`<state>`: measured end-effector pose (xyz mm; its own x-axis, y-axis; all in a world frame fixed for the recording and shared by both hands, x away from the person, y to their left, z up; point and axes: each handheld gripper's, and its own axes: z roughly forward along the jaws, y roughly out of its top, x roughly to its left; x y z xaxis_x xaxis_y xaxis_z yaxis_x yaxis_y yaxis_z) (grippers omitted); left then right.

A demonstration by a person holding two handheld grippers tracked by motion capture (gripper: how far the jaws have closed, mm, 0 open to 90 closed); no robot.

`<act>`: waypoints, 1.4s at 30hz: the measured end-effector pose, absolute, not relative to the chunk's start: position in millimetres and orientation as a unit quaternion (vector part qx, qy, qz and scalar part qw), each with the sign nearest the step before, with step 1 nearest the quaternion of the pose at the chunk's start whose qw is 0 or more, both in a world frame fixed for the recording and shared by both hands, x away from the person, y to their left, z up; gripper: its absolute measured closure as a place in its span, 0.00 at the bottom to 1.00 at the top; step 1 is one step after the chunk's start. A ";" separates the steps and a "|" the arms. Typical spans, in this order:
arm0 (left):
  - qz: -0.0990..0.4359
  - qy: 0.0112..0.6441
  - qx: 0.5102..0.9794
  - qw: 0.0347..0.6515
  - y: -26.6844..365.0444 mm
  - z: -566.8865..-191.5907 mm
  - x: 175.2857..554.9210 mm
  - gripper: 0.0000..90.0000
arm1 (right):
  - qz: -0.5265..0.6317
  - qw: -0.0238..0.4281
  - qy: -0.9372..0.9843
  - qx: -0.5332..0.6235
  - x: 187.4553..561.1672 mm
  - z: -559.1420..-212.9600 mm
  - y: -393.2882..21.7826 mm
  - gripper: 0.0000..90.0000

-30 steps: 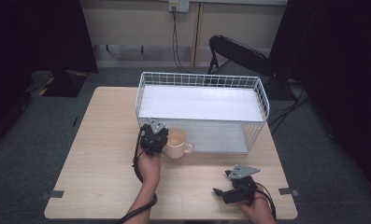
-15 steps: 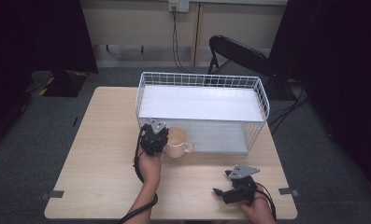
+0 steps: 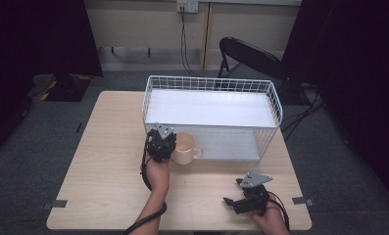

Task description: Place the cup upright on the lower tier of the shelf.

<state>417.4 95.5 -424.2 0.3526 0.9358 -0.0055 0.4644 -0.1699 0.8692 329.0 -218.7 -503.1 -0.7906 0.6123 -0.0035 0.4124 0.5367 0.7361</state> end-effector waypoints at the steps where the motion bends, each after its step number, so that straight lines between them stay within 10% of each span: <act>1: 0.284 0.493 0.710 0.415 95.5 -424.2 417.4 0.95 | 0.380 0.132 0.867 0.296 329.0 -503.1 -218.7 0.16; 19: 0.232 0.474 0.723 0.445 105.6 -413.3 406.4 0.40 | 0.380 0.131 0.867 0.296 329.0 -503.1 -218.7 0.16; 42: 0.210 0.449 0.742 0.451 106.9 -422.5 390.0 0.31 | 0.380 0.132 0.867 0.296 329.0 -503.1 -218.7 0.16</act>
